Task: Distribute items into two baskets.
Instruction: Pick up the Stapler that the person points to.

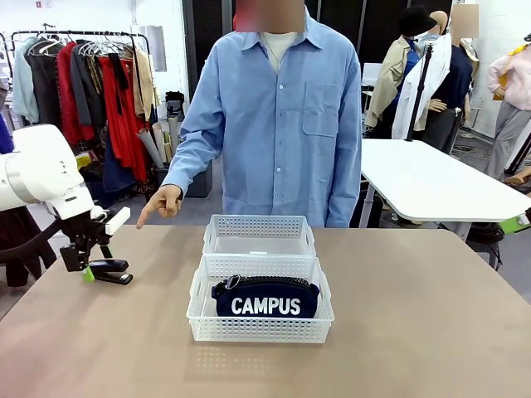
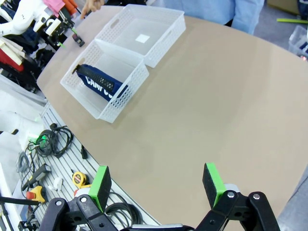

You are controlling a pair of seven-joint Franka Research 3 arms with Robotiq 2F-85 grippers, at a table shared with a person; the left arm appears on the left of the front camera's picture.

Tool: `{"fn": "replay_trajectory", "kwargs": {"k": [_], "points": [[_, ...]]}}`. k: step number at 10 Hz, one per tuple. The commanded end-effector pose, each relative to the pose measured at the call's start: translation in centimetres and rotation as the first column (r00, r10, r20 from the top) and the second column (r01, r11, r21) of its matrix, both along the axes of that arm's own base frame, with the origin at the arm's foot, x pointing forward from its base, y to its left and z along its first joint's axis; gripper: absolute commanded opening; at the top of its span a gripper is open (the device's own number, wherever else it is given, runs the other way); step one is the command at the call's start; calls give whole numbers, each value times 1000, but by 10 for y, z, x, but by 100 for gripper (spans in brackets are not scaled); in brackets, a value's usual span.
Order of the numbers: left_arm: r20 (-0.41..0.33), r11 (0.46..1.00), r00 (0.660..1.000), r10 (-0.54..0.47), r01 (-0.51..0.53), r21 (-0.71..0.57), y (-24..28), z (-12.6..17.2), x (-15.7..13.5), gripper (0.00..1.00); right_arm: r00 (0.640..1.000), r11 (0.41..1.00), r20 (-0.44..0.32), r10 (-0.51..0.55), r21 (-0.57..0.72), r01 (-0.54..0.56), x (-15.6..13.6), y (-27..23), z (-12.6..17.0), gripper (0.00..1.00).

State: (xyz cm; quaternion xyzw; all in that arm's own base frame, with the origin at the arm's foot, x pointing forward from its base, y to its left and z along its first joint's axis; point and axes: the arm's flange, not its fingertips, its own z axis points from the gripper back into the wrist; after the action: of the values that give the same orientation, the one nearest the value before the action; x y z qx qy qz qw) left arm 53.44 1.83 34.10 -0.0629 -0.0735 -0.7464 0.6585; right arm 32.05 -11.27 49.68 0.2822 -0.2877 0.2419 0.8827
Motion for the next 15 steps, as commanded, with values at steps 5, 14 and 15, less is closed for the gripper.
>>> {"fn": "replay_trajectory", "kwargs": {"k": [5, 14, 15], "points": [[4, 999, 999, -31, 31, -16, -3, -24, 3, 100, 1000, 1000, -4, -2, 6, 2, 0, 0, 2, 100], [64, 999, 997, 44, -43, -21, -4, 16, 25, 100, 1000, 1000, -4, -2, 6, 2, 0, 0, 2, 100], [58, 999, 997, 44, -42, -28, -5, 17, 26, 100, 1000, 1000, -4, -2, 6, 2, 0, 0, 2, 100]]}}
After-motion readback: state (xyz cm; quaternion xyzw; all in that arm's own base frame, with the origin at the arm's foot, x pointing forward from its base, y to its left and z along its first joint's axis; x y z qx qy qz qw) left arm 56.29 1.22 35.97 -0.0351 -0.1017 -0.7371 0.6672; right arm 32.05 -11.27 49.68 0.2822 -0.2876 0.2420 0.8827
